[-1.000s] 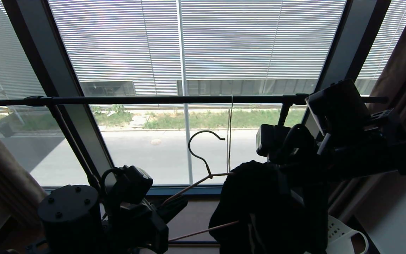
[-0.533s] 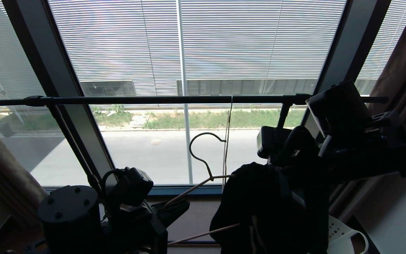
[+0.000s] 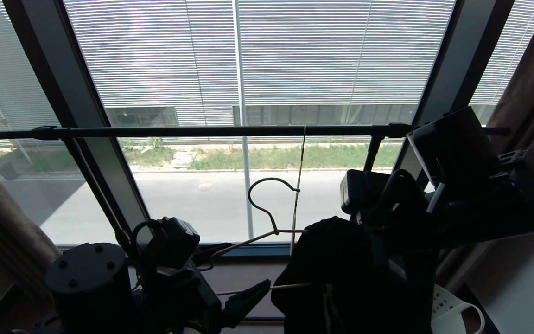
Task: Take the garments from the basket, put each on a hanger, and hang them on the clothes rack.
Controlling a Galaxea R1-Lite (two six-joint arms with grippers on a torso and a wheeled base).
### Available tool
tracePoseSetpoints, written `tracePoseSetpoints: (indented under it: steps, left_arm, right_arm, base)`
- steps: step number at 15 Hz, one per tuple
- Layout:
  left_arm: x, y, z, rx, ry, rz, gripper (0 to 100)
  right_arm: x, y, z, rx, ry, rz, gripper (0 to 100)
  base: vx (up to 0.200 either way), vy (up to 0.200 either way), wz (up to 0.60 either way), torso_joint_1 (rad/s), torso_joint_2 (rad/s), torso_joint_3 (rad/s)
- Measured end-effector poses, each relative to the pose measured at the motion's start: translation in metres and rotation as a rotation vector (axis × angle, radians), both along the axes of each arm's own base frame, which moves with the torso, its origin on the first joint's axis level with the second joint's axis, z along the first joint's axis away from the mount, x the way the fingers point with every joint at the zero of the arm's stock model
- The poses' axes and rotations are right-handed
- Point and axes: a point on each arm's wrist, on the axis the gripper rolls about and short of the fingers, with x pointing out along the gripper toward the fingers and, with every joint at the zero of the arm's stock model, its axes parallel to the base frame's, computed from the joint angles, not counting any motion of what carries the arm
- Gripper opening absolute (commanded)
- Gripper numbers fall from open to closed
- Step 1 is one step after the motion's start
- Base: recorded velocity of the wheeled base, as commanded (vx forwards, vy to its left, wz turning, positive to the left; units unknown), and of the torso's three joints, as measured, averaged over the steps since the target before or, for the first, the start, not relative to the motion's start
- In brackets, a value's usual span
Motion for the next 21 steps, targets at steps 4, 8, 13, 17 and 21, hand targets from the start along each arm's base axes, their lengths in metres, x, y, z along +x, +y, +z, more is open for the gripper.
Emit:
tracePoseSetpoints:
  steps: [4, 8, 13, 17, 21]
  left_arm:
    - [0.000, 0.001, 0.001, -0.004, -0.005, 0.008, 100]
    - [0.004, 0.010, 0.010, -0.027, -0.033, 0.043, 100]
    - [0.007, 0.026, 0.025, -0.068, -0.078, 0.070, 100]
    - [-0.001, 0.044, 0.020, -0.053, -0.057, 0.124, 100]
    - [-0.015, 0.068, 0.013, -0.177, 0.127, 0.179, 100]
  right_arm:
    - [-0.004, -0.002, -0.001, -0.002, 0.004, 0.002, 0]
    - [-0.005, -0.009, -0.005, -0.009, 0.013, -0.016, 0]
    - [-0.007, -0.039, -0.002, 0.052, 0.060, -0.124, 0]
    - [-0.004, -0.062, -0.003, 0.130, 0.036, -0.192, 0]
    - [-0.008, -0.083, -0.017, 0.209, 0.047, -0.194, 0]
  base:
    - [0.000, 0.000, 0.00, 0.000, 0.00, 0.000]
    - [0.000, 0.000, 0.00, 0.000, 0.00, 0.000]
    - [0.000, 0.000, 0.00, 0.000, 0.00, 0.000]
    - [0.000, 0.000, 0.00, 0.000, 0.00, 0.000]
    - [0.000, 0.000, 0.00, 0.000, 0.00, 0.000]
